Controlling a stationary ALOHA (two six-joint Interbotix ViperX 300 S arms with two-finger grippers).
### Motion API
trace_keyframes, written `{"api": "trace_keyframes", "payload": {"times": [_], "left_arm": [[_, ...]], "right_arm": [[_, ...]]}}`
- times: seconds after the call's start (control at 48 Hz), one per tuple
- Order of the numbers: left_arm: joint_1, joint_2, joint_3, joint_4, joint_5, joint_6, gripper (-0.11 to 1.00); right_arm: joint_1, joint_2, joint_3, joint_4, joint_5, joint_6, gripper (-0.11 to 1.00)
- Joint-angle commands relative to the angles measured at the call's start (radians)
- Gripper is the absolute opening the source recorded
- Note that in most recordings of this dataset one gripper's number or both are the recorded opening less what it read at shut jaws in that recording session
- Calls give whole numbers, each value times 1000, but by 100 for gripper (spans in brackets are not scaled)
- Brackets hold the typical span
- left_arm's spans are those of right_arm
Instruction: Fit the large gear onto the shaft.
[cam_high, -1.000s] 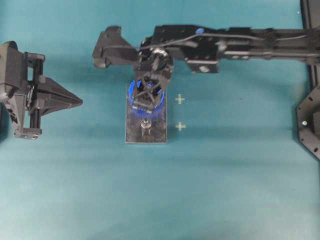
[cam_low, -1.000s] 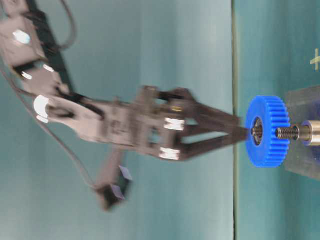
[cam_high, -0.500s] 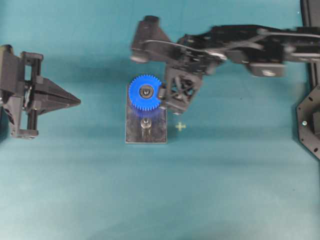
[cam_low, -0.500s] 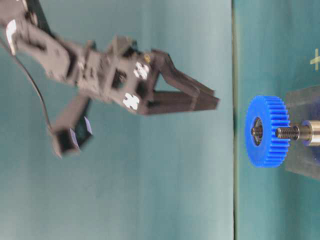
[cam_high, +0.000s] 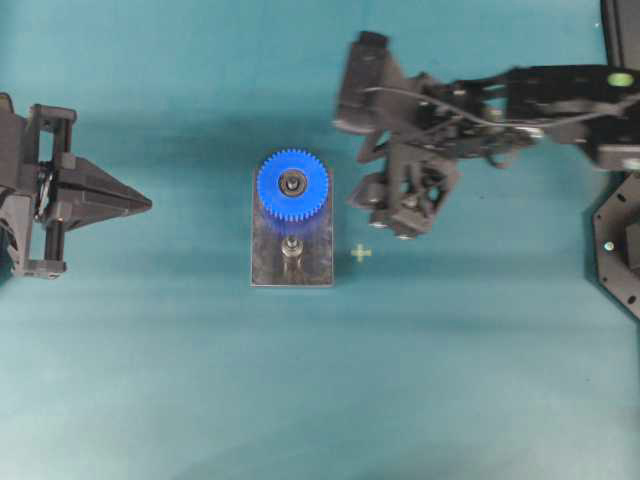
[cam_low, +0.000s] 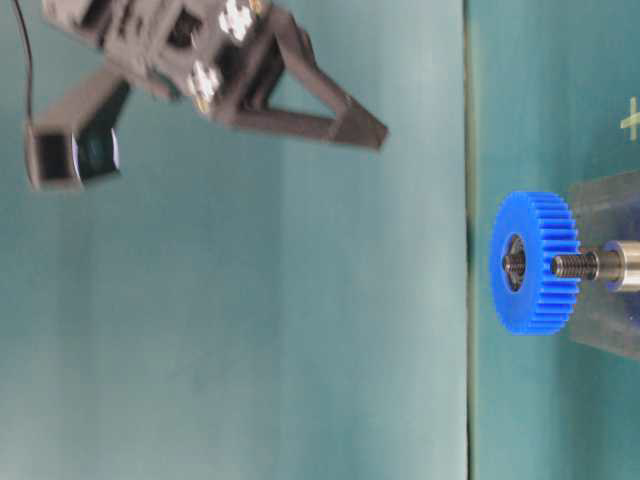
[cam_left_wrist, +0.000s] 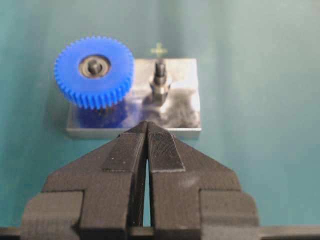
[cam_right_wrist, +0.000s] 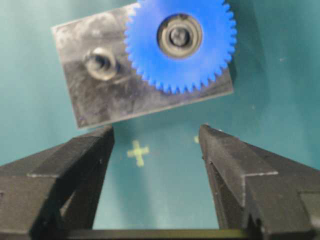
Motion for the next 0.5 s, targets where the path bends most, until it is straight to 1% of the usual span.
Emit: {"api": "trace_keyframes", "payload": {"times": [0.0,0.167,0.25,0.417,0.479], "left_arm": [[0,5,-9,2,-8,3,0],[0,2,-5,2,-9,2,0],[-2,0,-3,2,-8,0,0],[-2,-2,8,2,-9,-5,0],[-2,-2,8,2,-9,-5,0]], "right_arm": [[5,-71,41,-2,-52,-2,70],[17,-147,144,-5,-163,-6,69],[28,-195,212,-8,-238,-11,69],[49,-281,348,-9,-431,-44,70],[58,-322,419,-9,-534,-57,70]]}}
